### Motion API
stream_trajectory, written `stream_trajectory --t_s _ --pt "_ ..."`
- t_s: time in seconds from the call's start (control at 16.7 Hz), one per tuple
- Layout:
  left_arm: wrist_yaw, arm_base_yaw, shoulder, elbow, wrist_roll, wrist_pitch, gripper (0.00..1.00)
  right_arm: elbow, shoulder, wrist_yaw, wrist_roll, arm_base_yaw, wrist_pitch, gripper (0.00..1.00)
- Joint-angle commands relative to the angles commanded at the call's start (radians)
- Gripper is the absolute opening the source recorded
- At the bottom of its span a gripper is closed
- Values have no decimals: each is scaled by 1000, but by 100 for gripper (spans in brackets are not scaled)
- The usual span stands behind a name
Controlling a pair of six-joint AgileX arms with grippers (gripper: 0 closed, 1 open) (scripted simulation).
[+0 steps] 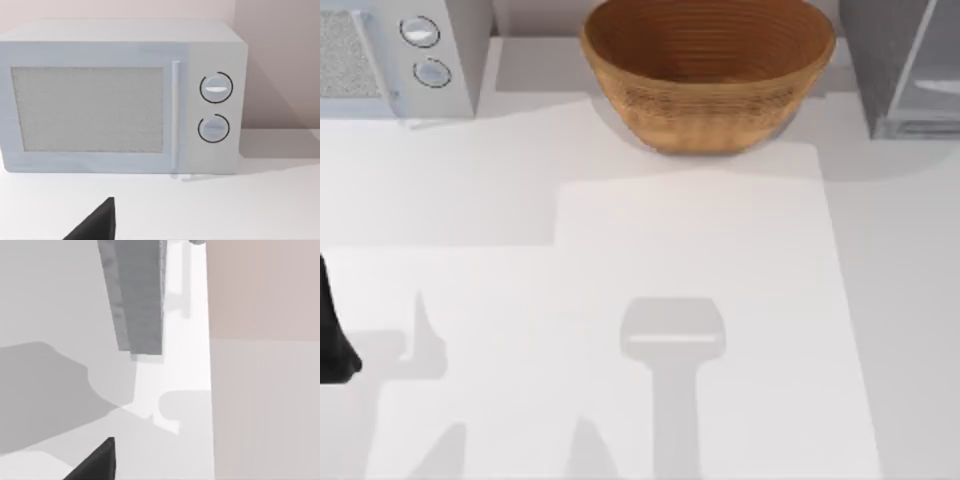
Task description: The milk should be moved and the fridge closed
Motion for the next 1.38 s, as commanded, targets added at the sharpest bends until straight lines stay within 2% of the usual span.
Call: stream_trajectory --t_s 0.42,0.66,0.9,1.38 --pt "0 0 0 0 0 0 100 3 24 -12 -22 -20 8 100" --pt "0 0 0 0 0 0 100 14 46 -2 86 84 93 100" --pt "0 0 0 0 0 0 100 34 77 28 361 294 306 100" --pt "0 0 0 0 0 0 100 17 77 133 1086 714 898 100"
